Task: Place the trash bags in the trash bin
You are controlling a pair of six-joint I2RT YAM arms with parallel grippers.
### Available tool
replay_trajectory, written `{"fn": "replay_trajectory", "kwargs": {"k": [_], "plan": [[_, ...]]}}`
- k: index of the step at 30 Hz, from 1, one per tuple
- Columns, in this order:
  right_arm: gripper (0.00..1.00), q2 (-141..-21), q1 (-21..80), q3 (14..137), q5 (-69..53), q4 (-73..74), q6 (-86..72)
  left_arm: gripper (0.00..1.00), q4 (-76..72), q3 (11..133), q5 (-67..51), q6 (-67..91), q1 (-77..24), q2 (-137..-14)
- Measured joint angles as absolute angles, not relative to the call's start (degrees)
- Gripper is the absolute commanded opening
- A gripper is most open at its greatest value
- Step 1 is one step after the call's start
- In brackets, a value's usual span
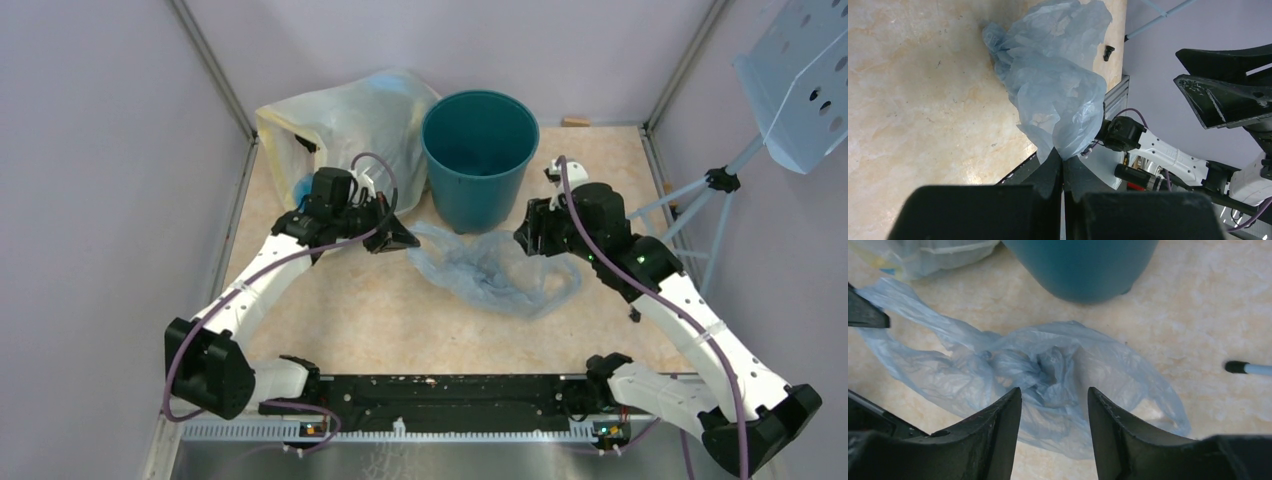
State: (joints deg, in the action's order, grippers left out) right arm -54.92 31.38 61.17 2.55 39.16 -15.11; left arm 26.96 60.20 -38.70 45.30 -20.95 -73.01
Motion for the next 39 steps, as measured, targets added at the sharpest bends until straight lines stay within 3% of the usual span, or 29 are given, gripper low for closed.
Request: {"fn": "replay_trajectory", "kwargs": {"k": [6,17,29,39], "plan": [[0.00,-55.27,32.88,55.31,-3.38,29.93,-16.01,0.00,26.96,60.20,-39.27,45.28,-20.95,-73.69],[0.00,-56.75,41.15,31.68,-1.76,4.16,-18.26,0.00,29.19,60.23,-37.15,46.06,-20.95,-75.50],[0.00,-79.24,50.02,32.27,3.36,-15.44,-16.36,0.00,25.63,60.18,-39.75,51.31,-20.95,-75.50],[0.00,-80.60,57.65,26.96,7.75,-32.10,-4.03,0.00,26.98,68.18,-41.54,52.23,-20.25,-78.15]]}}
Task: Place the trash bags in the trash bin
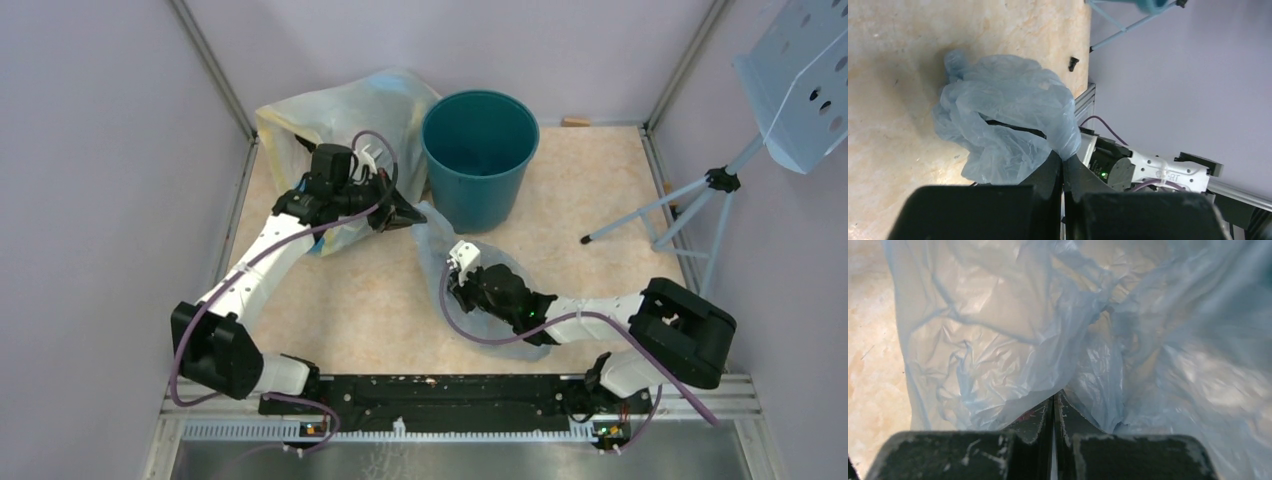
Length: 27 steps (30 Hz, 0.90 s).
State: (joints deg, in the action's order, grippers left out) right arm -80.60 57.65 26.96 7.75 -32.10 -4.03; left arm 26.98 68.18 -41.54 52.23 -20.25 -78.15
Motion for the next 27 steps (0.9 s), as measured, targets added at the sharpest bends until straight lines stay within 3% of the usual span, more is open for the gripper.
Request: {"fn": "replay_trajectory", "kwargs": {"k": [13,21,27], "plan": [[0.00,-89.89,57.95,35.57,8.47,-29.58,1.58,0.00,25.85,78.74,-57.82,53.89,-19.62,-79.79],[0.00,-93.60,56.62,37.23,3.53,-25.96,-7.40,0.00,4.27,77.62,-72.27,68.29,-20.01,-75.13],[0.00,-93.60,55.88,37.32,-0.03,-25.41,-11.20,0.00,-16.03,77.58,-76.09,82.02,-20.12,-71.00]]}}
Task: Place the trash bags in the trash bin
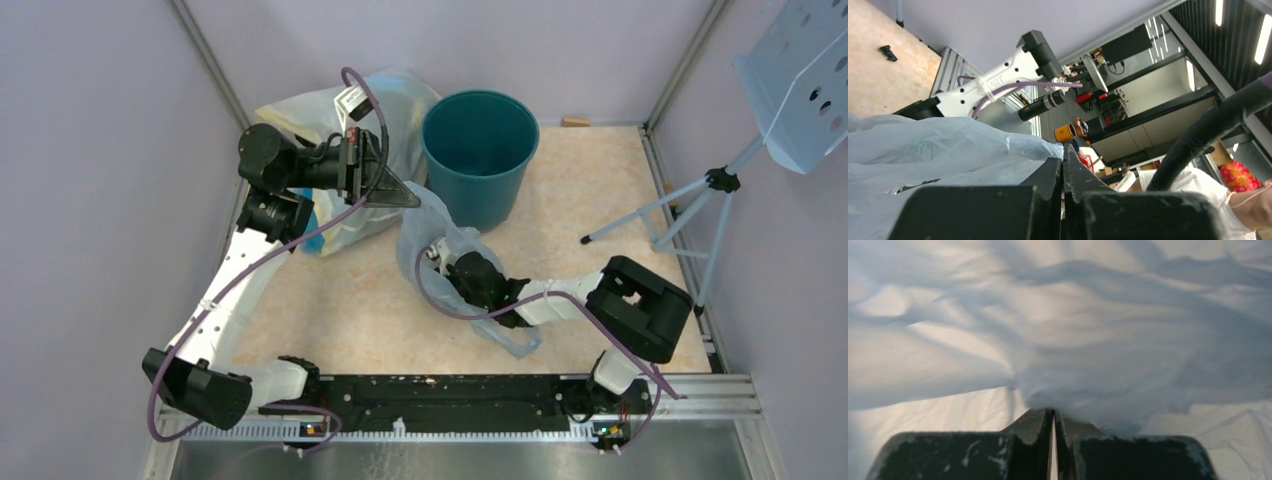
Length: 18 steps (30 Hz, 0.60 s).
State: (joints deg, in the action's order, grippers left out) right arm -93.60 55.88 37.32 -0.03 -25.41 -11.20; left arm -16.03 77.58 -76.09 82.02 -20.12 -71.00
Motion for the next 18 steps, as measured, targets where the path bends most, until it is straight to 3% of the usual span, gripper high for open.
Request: {"fn": "replay_trajectory", "kwargs": {"k": [13,18], "plan": [[0.00,-89.54,53.28,42.59,-2.02,-19.11,-13.13,0.00,-17.58,75.85,-77.25,83.68,-20.21,-67.99],[0.00,-90.67,52.45,48.90,0.03,-14.06,-12.62,0.00,-23.09,82.06,-77.08,90.61,-20.21,-69.89]]}}
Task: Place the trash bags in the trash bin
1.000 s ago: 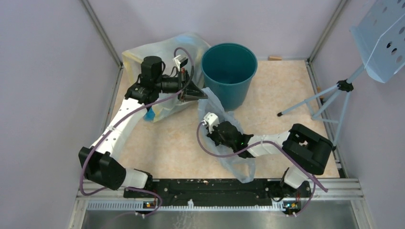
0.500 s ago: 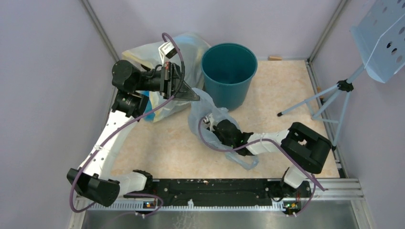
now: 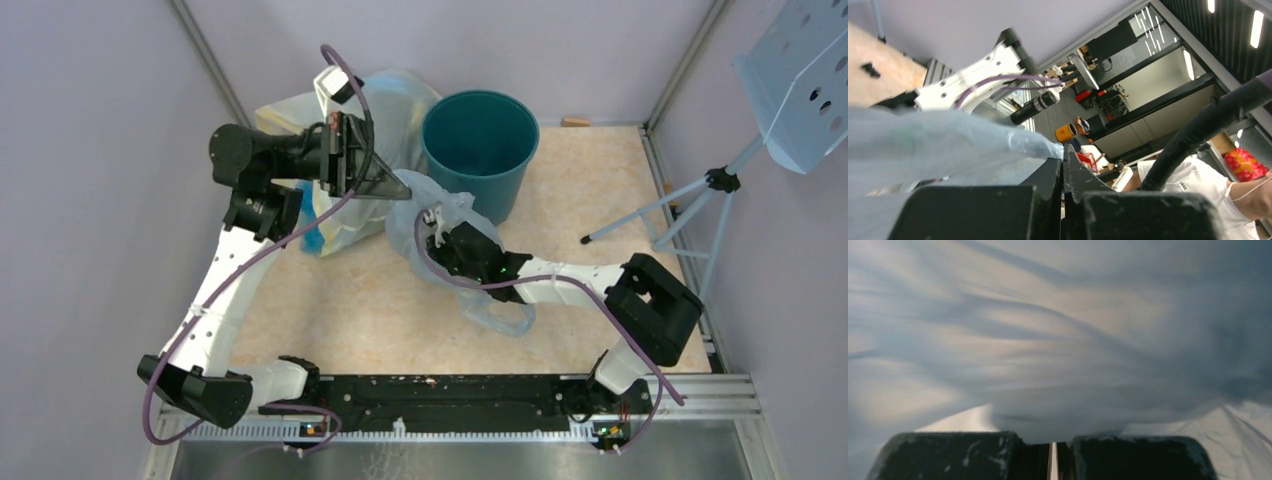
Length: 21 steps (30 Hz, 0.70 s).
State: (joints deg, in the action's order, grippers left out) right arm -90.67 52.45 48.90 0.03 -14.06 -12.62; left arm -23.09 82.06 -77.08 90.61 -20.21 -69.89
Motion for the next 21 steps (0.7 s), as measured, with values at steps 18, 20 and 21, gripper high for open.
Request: {"fn": "replay_trajectory", "kwargs": {"k": [18,20,21], "plan": [[0.00,-87.44,51.83,49.56,2.46,-5.54,-9.02,0.00,-18.74,89.84,-73.58,86.43,-20.21,-69.78],[0.00,-84.47,51.96,49.56,2.22,-5.45,-8.10,0.00,-14.13,88.84,-72.77,82.54,-20.21,-69.54],[0.00,-82.46,52.01,49.60,2.33,-5.45,-7.64,0.00,-12.05,88.14,-72.38,80.79,-20.21,-69.34]]}}
